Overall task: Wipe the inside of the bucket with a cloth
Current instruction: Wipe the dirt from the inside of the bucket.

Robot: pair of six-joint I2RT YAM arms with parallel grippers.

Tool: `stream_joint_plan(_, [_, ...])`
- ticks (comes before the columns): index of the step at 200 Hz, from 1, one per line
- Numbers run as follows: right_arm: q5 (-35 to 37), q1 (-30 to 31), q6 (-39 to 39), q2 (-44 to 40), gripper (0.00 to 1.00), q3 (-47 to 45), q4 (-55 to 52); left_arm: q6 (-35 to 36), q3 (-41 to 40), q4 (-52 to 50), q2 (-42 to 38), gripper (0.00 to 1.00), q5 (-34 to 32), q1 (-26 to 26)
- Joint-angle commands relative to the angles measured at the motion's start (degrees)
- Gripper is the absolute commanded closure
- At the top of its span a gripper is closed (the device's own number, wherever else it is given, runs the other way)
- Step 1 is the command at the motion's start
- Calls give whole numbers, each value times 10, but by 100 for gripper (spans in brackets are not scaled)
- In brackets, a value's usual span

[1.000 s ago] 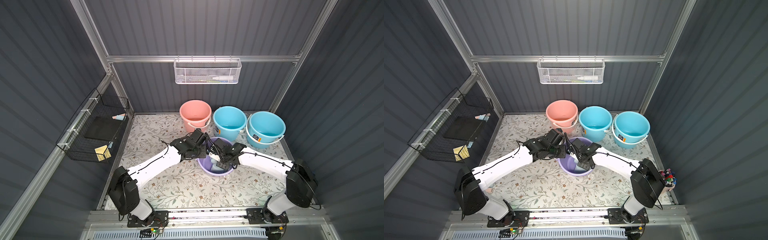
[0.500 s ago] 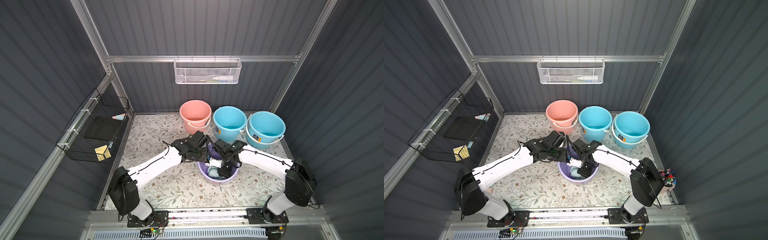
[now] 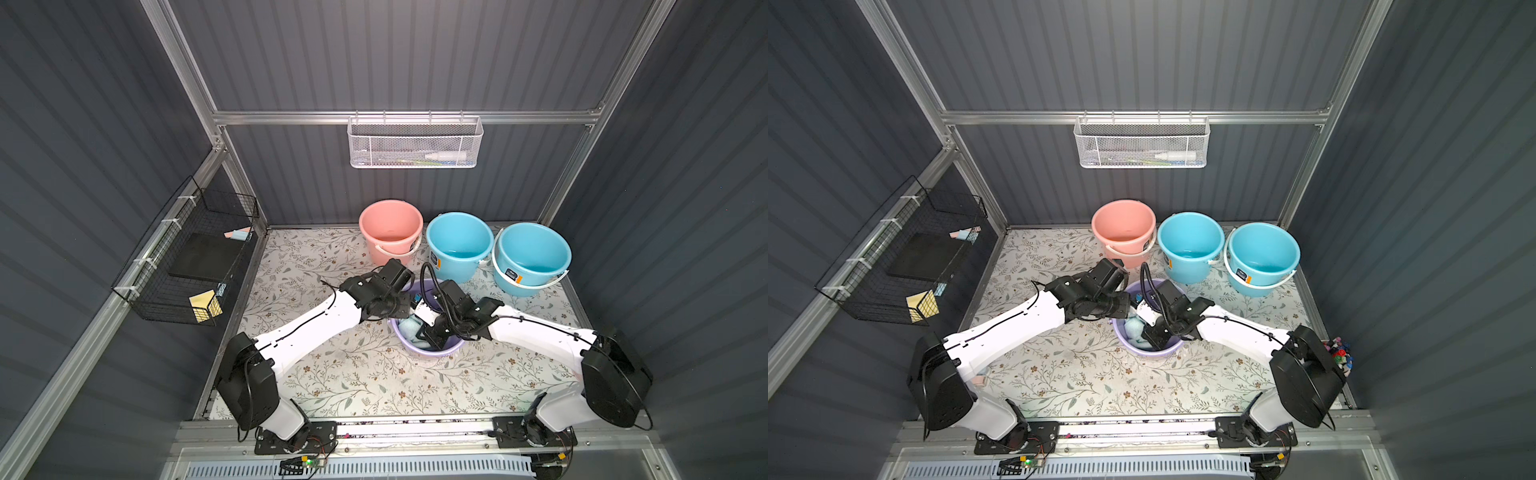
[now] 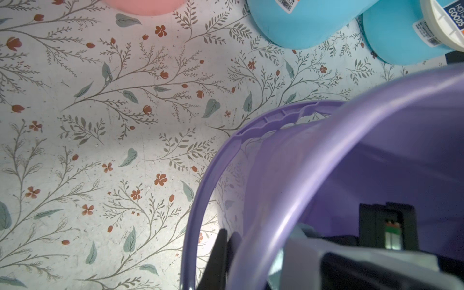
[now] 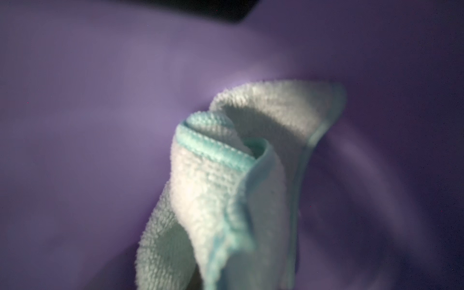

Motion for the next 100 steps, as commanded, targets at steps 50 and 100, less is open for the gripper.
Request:
stream_joint_plan(50, [168,-2,55,-11,100,-43,249,-9,-1,23,-13,100,2,3])
stream_joint_plan(100, [312,-1,-43,18,100,14,132,-12,-2,14,-17,100,-12,2])
